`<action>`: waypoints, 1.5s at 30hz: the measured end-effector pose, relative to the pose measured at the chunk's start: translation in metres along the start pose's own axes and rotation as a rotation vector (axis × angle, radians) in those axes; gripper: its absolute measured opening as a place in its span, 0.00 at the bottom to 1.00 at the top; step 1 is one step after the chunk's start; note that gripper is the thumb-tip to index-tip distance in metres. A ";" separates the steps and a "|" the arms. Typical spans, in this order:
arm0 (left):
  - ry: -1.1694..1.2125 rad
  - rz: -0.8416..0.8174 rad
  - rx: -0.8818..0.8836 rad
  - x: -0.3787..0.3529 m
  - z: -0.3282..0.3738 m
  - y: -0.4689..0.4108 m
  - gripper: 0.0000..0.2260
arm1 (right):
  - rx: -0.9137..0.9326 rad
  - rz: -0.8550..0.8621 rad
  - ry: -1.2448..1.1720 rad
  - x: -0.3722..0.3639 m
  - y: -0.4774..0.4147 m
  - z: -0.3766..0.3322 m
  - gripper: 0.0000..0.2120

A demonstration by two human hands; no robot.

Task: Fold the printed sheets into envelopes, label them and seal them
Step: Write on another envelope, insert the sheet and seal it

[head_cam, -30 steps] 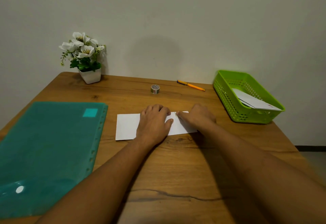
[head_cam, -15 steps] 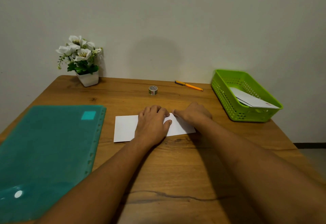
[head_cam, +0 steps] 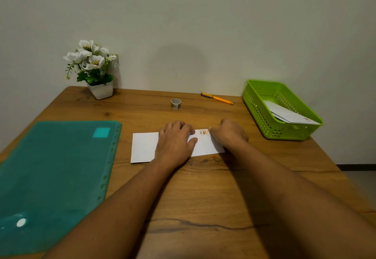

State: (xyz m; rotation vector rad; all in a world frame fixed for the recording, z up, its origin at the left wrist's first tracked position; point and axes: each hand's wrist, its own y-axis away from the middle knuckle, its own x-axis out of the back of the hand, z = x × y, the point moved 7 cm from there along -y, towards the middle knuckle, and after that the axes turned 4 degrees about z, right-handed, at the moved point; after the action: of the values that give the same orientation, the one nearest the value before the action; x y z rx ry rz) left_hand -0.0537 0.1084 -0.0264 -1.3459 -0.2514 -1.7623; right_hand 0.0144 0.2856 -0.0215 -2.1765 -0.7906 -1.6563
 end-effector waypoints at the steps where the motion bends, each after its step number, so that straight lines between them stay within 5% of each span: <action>1: 0.000 0.000 0.001 0.000 0.000 0.000 0.14 | 0.023 0.009 -0.020 -0.001 -0.001 0.002 0.18; 4: 0.001 -0.005 -0.003 0.000 0.000 0.000 0.14 | 0.047 0.039 -0.069 -0.003 0.000 0.007 0.16; 9: -0.004 -0.015 0.001 0.001 0.001 0.001 0.14 | 0.044 0.059 0.026 -0.005 0.008 -0.004 0.38; 17: 0.038 -0.029 0.024 0.004 0.000 0.001 0.14 | 0.129 0.030 -0.108 0.000 0.006 0.008 0.12; 23: 0.541 -0.038 0.156 0.036 -0.013 -0.006 0.12 | 0.306 -0.060 -0.296 0.003 0.025 0.022 0.24; 26: 0.320 -0.065 0.105 0.069 -0.030 -0.012 0.18 | 0.316 -0.069 -0.264 0.003 0.034 0.022 0.33; 31: -0.291 -0.470 0.145 0.084 -0.077 0.001 0.40 | 0.323 -0.028 -0.171 0.002 0.041 0.016 0.38; 36: -0.430 -0.610 0.111 0.079 -0.083 0.006 0.40 | 0.321 -0.055 -0.203 0.003 0.044 0.016 0.38; 41: -0.249 -0.610 0.122 0.077 -0.076 0.003 0.23 | 0.273 -0.093 -0.366 0.005 0.048 0.028 0.39; 45: 0.188 -0.388 0.133 0.090 -0.073 0.007 0.07 | 0.174 -0.133 -0.694 0.005 0.048 0.040 0.30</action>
State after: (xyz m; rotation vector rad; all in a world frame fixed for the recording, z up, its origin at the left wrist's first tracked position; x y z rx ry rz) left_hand -0.1003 0.0129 0.0196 -1.0779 -0.5436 -2.1366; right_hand 0.0751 0.2697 -0.0243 -2.6216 -1.2163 -0.8039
